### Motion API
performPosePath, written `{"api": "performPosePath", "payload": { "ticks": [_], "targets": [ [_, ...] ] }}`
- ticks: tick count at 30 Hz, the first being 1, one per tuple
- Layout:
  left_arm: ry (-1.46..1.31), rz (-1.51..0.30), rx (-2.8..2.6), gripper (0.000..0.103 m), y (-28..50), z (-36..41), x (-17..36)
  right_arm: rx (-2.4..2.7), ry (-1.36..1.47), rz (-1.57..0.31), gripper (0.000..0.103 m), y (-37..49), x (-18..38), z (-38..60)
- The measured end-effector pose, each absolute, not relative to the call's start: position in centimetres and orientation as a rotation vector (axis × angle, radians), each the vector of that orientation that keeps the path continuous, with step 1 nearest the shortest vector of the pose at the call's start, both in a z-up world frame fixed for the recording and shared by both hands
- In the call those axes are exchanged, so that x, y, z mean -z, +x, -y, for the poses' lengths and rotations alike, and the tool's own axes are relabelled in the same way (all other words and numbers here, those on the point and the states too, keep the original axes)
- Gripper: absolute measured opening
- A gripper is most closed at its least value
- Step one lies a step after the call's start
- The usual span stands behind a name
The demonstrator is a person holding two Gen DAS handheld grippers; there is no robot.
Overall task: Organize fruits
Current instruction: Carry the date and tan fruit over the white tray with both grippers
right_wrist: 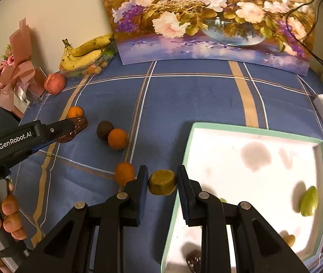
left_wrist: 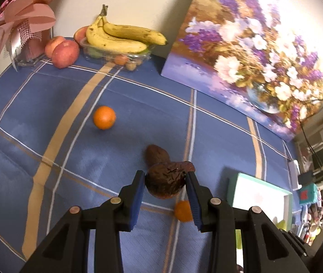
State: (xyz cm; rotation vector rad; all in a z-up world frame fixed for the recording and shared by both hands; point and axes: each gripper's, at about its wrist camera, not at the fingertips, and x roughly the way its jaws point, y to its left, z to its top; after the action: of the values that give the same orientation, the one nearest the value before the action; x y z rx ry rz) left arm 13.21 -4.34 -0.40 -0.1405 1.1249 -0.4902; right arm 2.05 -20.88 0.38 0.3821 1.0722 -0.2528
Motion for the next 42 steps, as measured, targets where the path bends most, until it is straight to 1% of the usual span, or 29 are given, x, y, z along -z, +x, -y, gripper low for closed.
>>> {"api": "performPosePath", "payload": {
  "ticks": [14,24,33,42],
  "targets": [
    [-0.099,-1.090,0.556,0.039,9.9,7.2,-1.3,0.314,0.413,-1.037,0.027,-2.2,-1.4,23.2],
    [-0.051,-1.110,0.648,0.039,8.0,11.5,-1.1,0.391,0.459,-1.044,0.027,-3.6,-0.4,27.2],
    [0.034,-1.119,0.760,0.039,5.3,16.9,-0.7,0.525,0.513,-1.043,0.027,-6.7,0.4,32.7],
    [0.124,-1.134,0.806,0.039,3.9,20.8,1.0,0.583,0.546,-1.038,0.027,-8.8,1.1,35.5]
  ]
}}
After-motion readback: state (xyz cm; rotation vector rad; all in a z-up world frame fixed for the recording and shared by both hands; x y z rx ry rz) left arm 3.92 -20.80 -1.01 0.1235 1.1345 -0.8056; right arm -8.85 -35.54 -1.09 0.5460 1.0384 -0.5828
